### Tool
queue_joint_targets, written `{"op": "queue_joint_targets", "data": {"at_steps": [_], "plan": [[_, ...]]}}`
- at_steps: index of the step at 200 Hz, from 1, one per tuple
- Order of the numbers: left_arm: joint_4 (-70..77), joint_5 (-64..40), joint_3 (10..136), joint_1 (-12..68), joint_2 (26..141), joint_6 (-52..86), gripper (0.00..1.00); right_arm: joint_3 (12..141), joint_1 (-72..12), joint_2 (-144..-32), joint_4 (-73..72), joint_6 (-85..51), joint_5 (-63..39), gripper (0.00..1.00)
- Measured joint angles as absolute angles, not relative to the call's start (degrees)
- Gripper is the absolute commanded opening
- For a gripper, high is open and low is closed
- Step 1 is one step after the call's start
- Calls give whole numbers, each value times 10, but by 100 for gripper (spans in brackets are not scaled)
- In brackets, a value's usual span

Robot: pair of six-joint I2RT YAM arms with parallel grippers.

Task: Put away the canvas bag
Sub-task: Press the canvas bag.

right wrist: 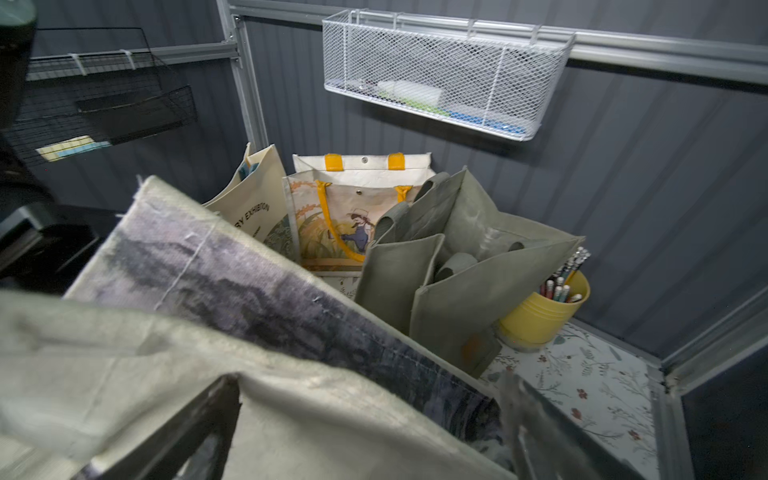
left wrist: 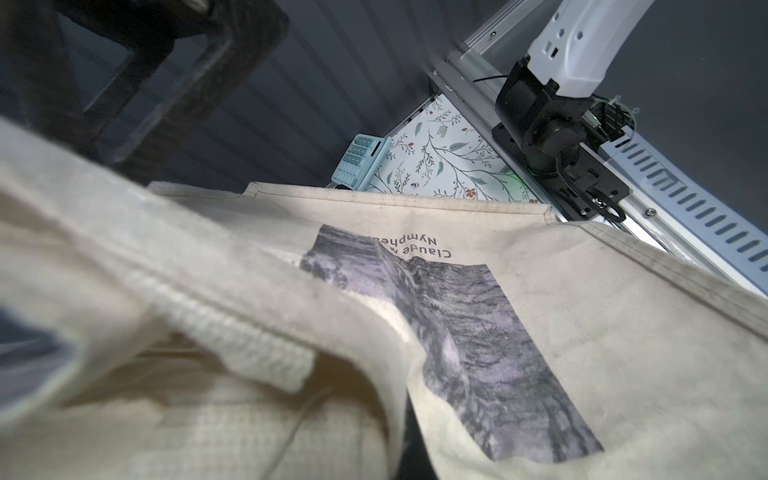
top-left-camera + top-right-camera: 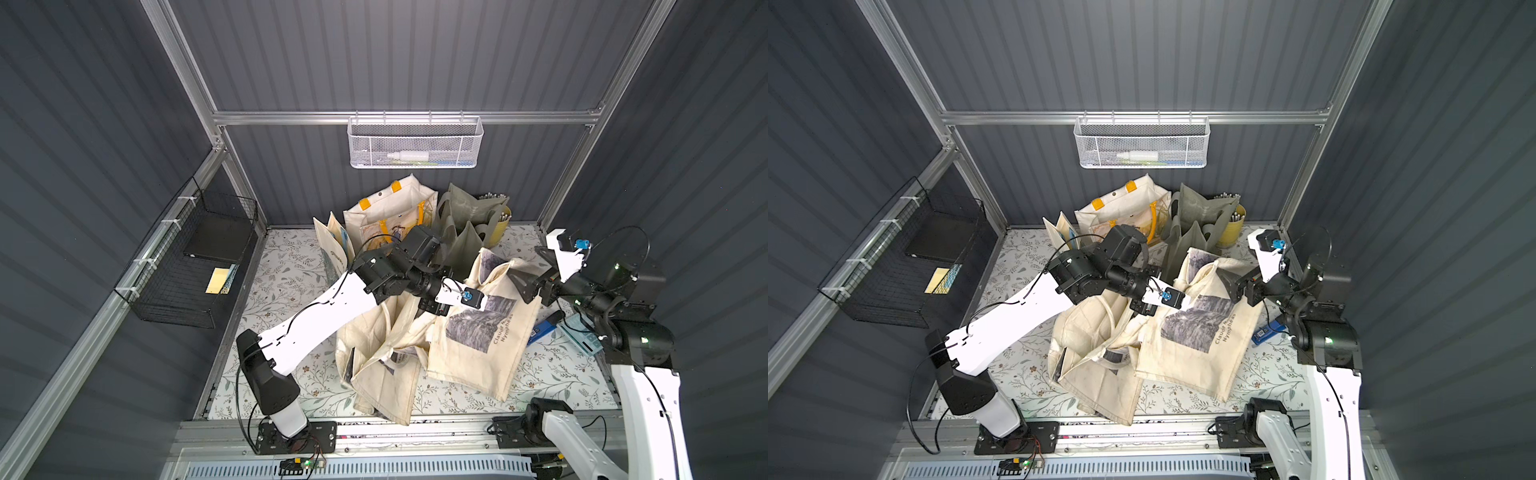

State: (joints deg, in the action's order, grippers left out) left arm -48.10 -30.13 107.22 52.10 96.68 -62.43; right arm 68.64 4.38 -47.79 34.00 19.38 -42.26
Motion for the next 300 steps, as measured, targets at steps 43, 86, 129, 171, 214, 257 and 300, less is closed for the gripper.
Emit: {"op": "queue_joint_targets", "data": {"at_steps": [43, 86, 129, 171, 214, 257, 300], "plan": [[-542, -291, 1087, 512, 967, -674, 0, 666, 44, -441, 388, 277, -489, 98], [-561, -282, 1077, 521, 954, -699, 0, 672, 43, -459, 395, 357, -553, 95], [-557, -209, 1019, 588, 914, -721, 0, 656, 34, -502, 415, 432, -553, 91], [-530, -115, 941, 643, 888, -772, 0, 666, 19, -543, 421, 468, -553, 94], [-466, -40, 828, 657, 842, -856, 0, 692, -56, -567, 491, 503, -509, 93], [-406, -21, 780, 657, 821, -924, 0, 724, -124, -557, 550, 532, -425, 95], [-376, -32, 793, 657, 830, -926, 0, 746, -130, -547, 538, 531, -378, 90]]}}
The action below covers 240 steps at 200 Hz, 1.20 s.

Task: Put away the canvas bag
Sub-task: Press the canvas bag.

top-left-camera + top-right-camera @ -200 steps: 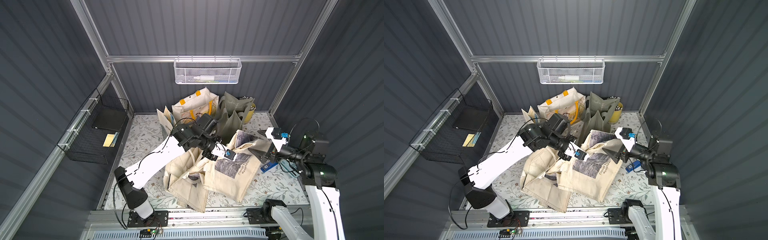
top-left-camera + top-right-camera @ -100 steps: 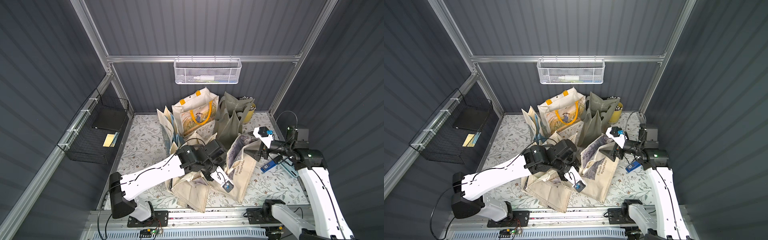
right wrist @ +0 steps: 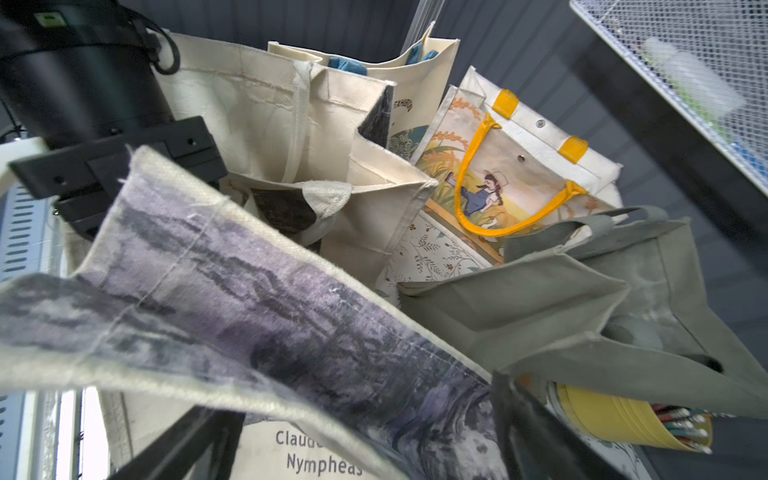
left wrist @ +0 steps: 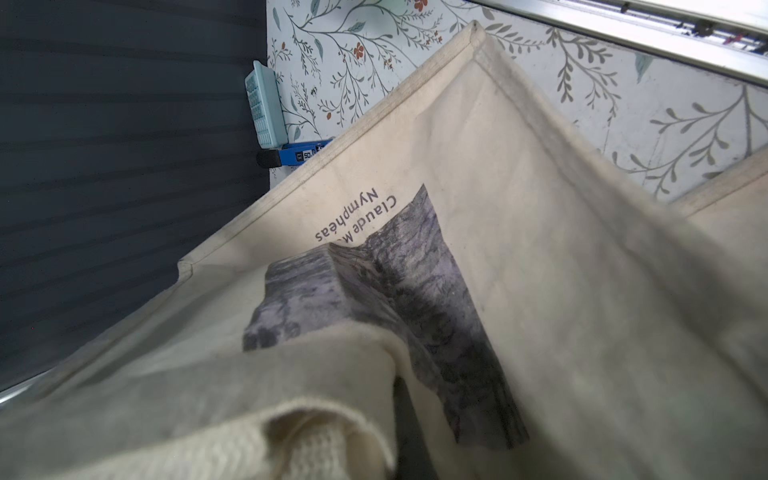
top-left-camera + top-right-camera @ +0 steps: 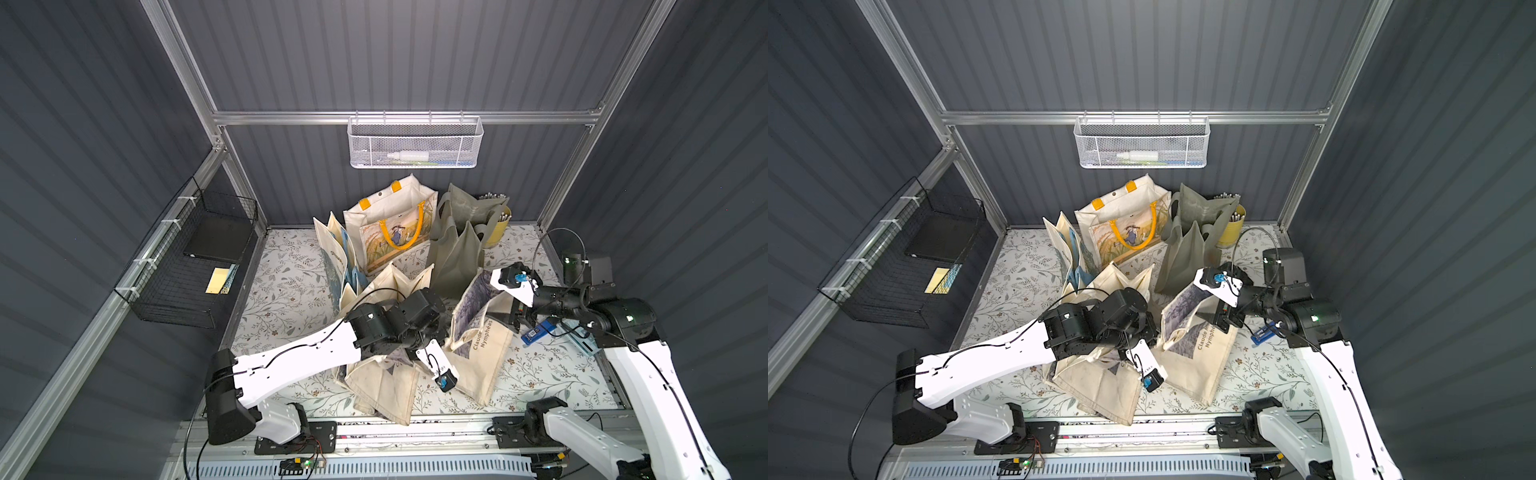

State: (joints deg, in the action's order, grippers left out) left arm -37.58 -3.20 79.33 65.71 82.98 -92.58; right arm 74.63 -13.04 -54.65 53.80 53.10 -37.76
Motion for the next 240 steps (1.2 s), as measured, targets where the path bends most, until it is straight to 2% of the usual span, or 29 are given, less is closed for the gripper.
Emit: {"op": "queue_joint_targets", "data": {"at_steps": [54, 92, 108, 121, 182, 240], "plan": [[-381, -61, 846, 657, 852, -892, 0, 723, -130, -545, 483, 500, -391, 94], [-398, -44, 858, 658, 854, -950, 0, 735, -130, -567, 493, 512, -418, 95], [-398, -39, 858, 662, 860, -976, 0, 737, -130, -565, 508, 523, -420, 93], [-394, -37, 855, 668, 864, -991, 0, 738, -130, -564, 520, 532, -422, 85], [-315, -56, 785, 676, 860, -1060, 0, 733, -144, -552, 572, 560, -429, 87], [-257, -91, 721, 685, 855, -1132, 0, 733, -229, -571, 648, 588, -361, 91]]}}
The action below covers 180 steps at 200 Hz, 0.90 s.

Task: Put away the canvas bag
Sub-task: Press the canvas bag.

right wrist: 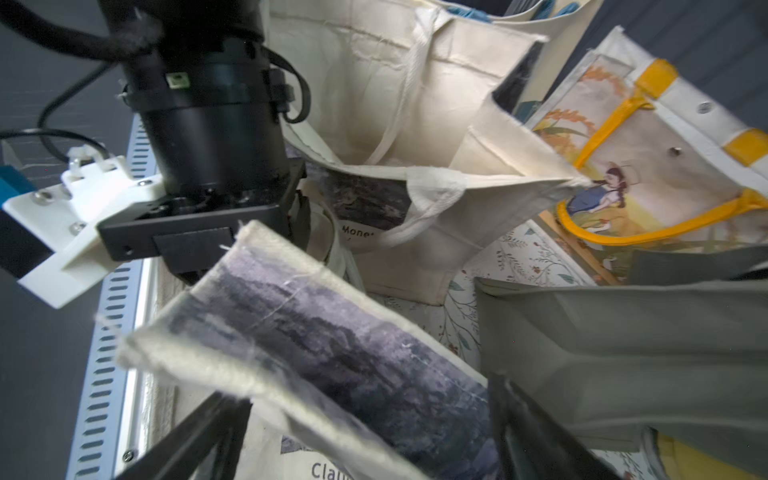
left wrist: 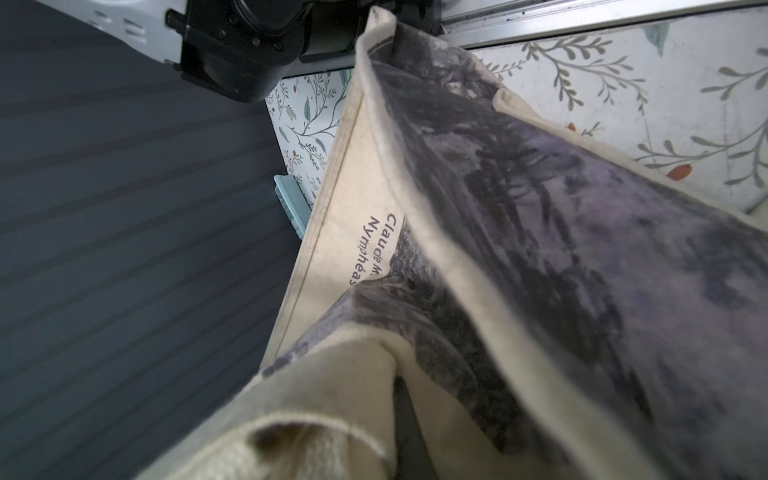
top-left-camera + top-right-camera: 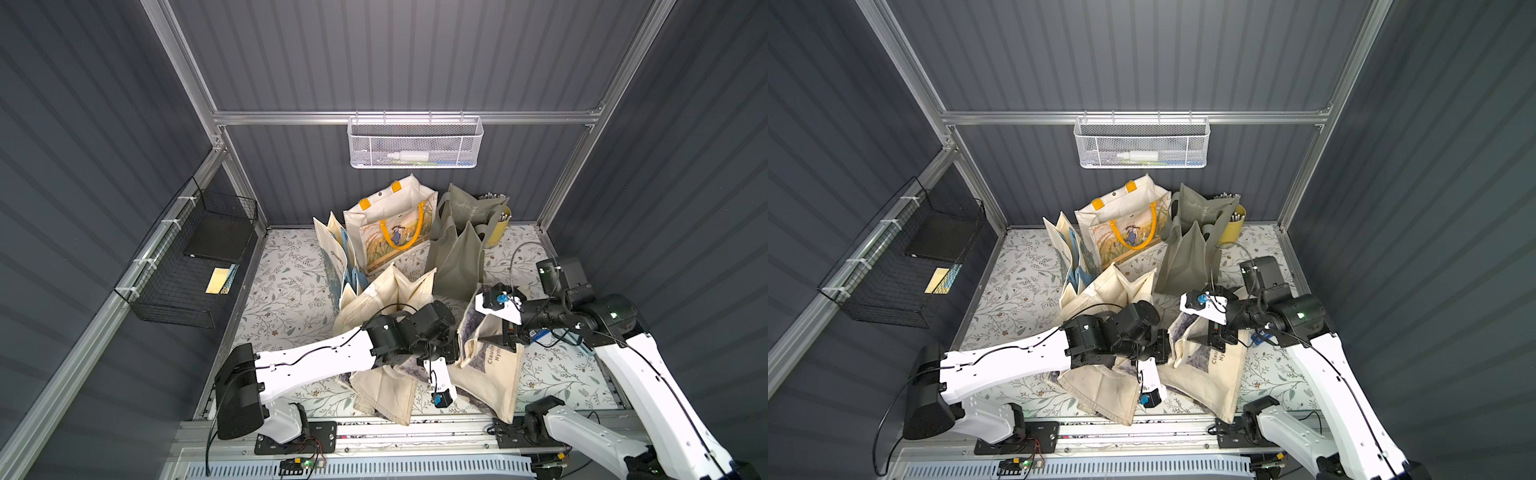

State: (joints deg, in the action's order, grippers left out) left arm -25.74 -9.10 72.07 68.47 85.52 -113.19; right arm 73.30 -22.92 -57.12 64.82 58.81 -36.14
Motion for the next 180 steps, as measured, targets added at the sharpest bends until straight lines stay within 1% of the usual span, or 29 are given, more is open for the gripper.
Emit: {"op": "queue_joint_targets", "data": {"at_steps": [42, 65, 106, 143, 180], "plan": [[-251, -101, 732, 686, 863, -1138, 0, 733, -236, -577, 644, 589, -356, 90], [-273, -115, 761, 686, 872, -1133, 0, 733, -236, -572, 625, 581, -359, 92], [-309, -139, 790, 686, 872, -1107, 0, 720, -236, -559, 587, 575, -384, 91], [-325, -140, 790, 686, 874, -1106, 0, 699, -235, -575, 578, 569, -423, 86], [-341, -142, 790, 687, 879, -1109, 0, 663, -235, -576, 566, 557, -462, 75]]}}
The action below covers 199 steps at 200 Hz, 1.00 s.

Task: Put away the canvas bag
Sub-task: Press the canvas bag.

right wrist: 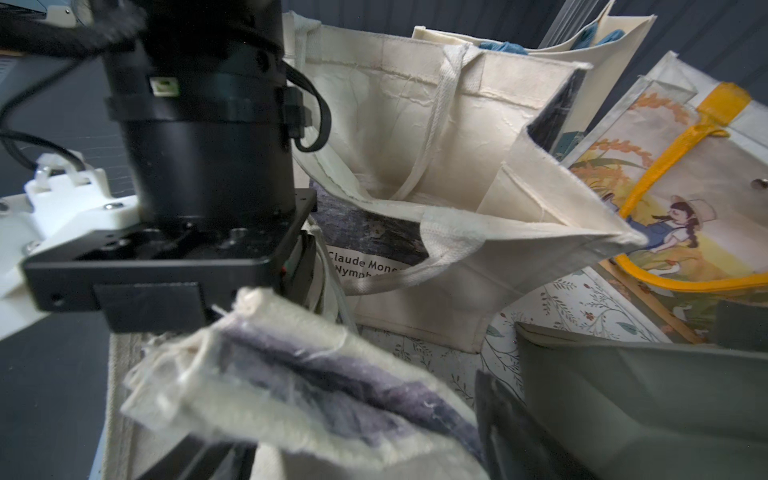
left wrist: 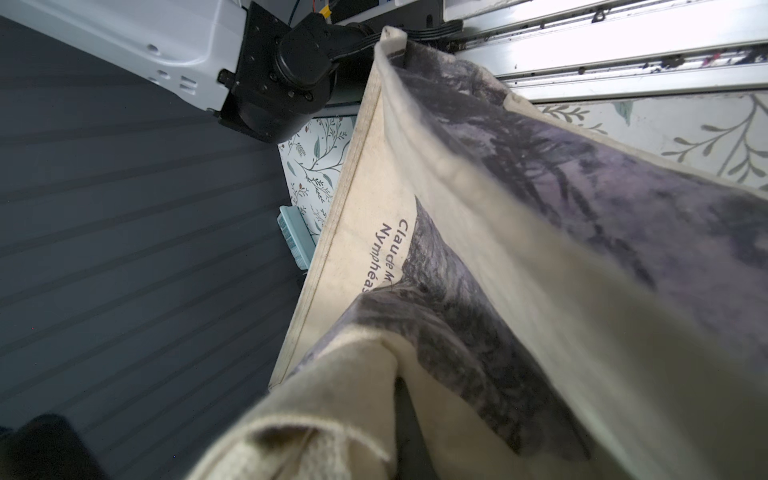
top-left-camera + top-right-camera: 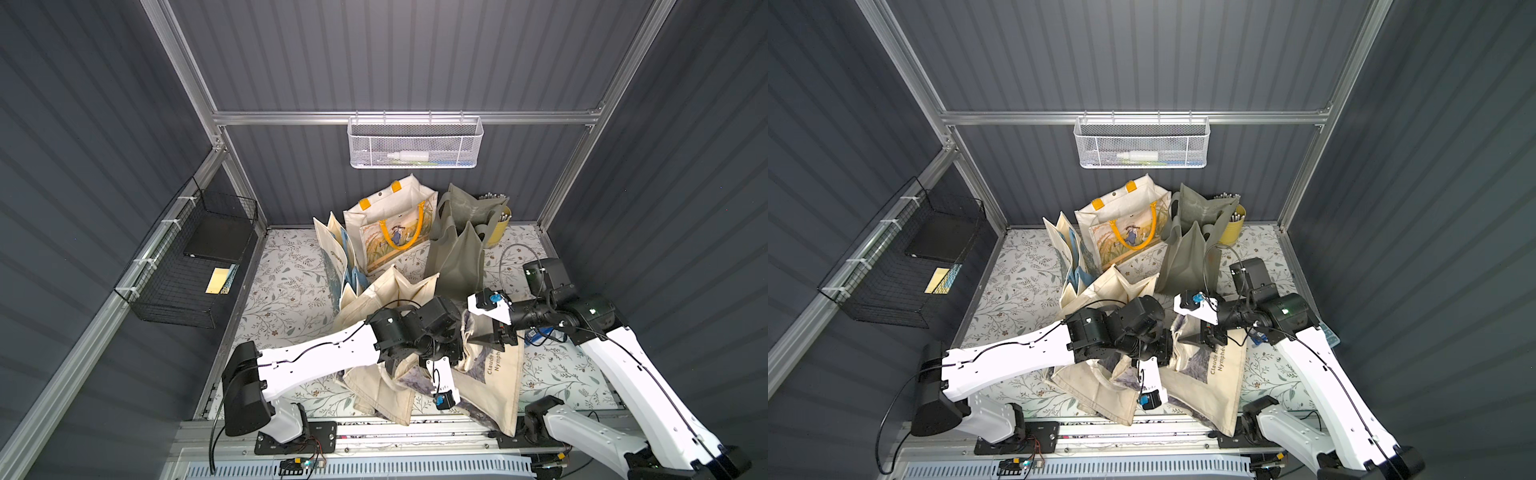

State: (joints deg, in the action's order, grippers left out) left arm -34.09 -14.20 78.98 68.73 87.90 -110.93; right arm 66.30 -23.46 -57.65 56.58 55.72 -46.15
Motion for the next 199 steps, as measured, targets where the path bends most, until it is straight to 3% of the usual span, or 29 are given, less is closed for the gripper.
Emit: {"op": "queue_joint_targets", "data": {"at_steps": [10, 25, 39, 58, 75, 199], "plan": [[-345, -142, 790, 688, 879, -1110, 0, 654, -235, -576, 564, 554, -473, 73], [-349, -145, 790, 691, 880, -1112, 0, 644, -236, -574, 560, 557, -487, 56], [-349, -147, 790, 691, 881, -1112, 0, 636, -239, -571, 562, 558, -499, 50], [-347, -148, 790, 692, 882, -1112, 0, 627, -240, -566, 564, 563, -508, 28], [-345, -148, 791, 692, 885, -1112, 0, 620, -242, -559, 567, 562, -511, 0], [-305, -141, 802, 693, 888, -1050, 0, 570, -243, -449, 453, 496, -386, 0]]}}
